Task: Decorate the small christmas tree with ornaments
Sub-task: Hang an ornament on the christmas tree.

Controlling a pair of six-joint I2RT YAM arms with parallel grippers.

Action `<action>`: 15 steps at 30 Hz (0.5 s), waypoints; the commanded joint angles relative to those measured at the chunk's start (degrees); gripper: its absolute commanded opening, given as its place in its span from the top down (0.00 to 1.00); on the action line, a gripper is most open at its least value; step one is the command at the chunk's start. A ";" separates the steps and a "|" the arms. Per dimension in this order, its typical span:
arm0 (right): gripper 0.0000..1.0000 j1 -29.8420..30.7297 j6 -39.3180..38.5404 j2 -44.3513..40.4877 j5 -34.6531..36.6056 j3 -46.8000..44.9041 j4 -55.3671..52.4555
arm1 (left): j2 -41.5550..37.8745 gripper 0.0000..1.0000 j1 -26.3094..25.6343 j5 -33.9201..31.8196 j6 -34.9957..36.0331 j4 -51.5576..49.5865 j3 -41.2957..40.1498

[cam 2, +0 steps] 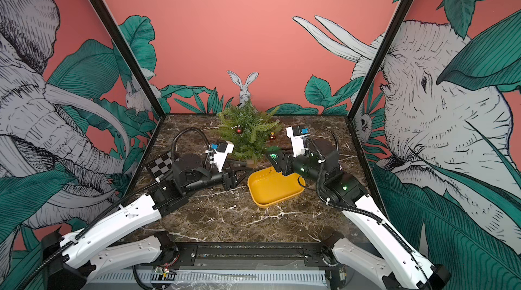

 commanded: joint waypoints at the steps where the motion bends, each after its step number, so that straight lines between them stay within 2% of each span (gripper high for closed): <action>1: 0.55 1.23 0.08 0.35 -1.87 2.59 3.72 | 0.22 0.44 -0.74 -0.03 0.47 4.41 1.51; 3: 0.55 1.55 0.41 0.70 -2.30 2.85 4.82 | 0.65 0.39 -1.02 0.20 0.62 5.53 1.68; 15: 0.55 1.74 2.93 2.73 -5.39 3.56 9.60 | 3.83 0.37 -1.56 3.89 1.92 9.37 3.88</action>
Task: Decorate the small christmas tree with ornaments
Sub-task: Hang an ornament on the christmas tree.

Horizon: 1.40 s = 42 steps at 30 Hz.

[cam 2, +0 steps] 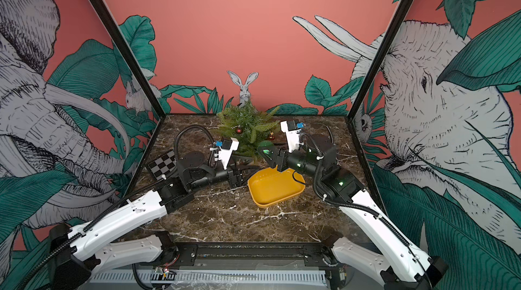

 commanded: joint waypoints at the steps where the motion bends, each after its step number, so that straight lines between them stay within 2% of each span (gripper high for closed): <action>1: 0.55 0.54 0.95 -0.16 -1.37 1.76 3.98 | 0.20 0.37 -0.37 1.98 0.80 3.34 2.03; 11: 0.55 0.59 1.98 -0.07 -2.88 1.57 5.38 | 2.58 0.56 -0.37 3.85 0.98 5.05 3.25; 14: 0.55 0.57 2.31 -0.07 -3.14 1.44 5.88 | 2.80 0.67 -0.37 4.03 1.29 5.14 3.52; 20: 0.55 0.62 1.95 -0.14 -2.58 1.35 5.76 | 2.54 0.98 -0.38 4.03 1.73 4.33 3.46; 21: 0.55 0.57 1.78 -0.15 -2.39 1.36 5.63 | 2.39 1.00 -0.37 3.88 1.75 4.18 3.31; 31: 0.56 0.66 -0.89 1.02 -0.05 2.67 4.95 | -4.20 1.00 -0.37 -1.83 3.35 -2.05 0.39; 42: 0.56 2.23 -4.07 4.04 3.12 4.77 7.93 | -8.14 1.00 -0.37 -6.23 4.22 -3.55 -1.40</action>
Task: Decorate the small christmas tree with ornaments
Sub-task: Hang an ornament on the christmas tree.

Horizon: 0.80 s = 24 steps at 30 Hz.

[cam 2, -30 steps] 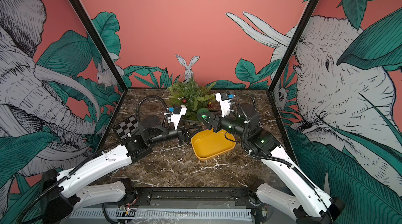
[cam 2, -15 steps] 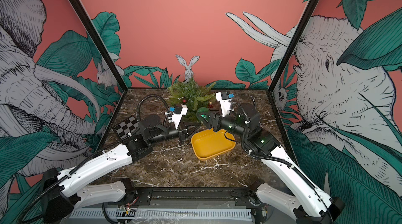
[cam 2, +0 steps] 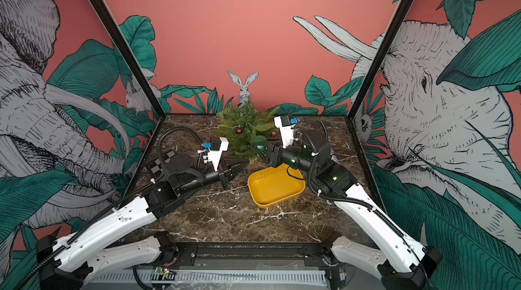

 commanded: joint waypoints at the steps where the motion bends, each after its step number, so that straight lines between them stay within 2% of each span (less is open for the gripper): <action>1: 0.56 0.50 -2.24 0.23 2.44 1.97 4.42 | -1.50 1.00 -0.16 -2.21 1.30 -0.88 -0.53; 8: 0.56 0.48 -3.22 1.27 4.08 2.02 8.23 | -0.84 1.00 -0.16 -5.58 2.23 -0.13 -0.10; 24: 0.55 0.59 -7.49 3.81 4.76 -0.16 18.43 | 4.87 1.00 -0.12 -8.15 3.63 3.66 3.81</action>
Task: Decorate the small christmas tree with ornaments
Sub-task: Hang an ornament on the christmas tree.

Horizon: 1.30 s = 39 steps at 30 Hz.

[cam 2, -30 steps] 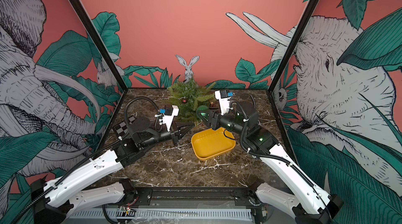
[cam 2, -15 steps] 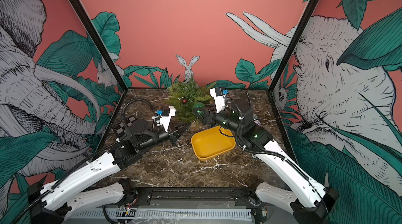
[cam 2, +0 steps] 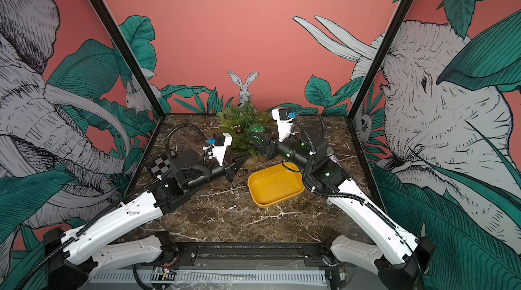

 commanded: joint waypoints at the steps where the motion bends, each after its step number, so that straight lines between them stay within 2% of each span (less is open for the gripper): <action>1: 0.56 0.04 -2.12 1.03 0.25 0.03 6.54 | 0.44 1.00 -0.07 -1.46 0.77 1.65 2.05; 13: 0.55 0.04 -4.65 1.86 -0.03 -0.51 7.36 | 2.40 1.00 0.77 -3.96 0.43 2.46 2.77; 26: 0.55 0.14 -6.25 2.53 -0.97 -0.68 5.30 | 4.09 0.99 1.78 -2.81 0.00 4.11 3.56; 39: 0.55 0.22 -8.41 2.79 1.51 -0.86 5.38 | 5.43 0.99 3.16 -2.46 -0.99 5.66 3.87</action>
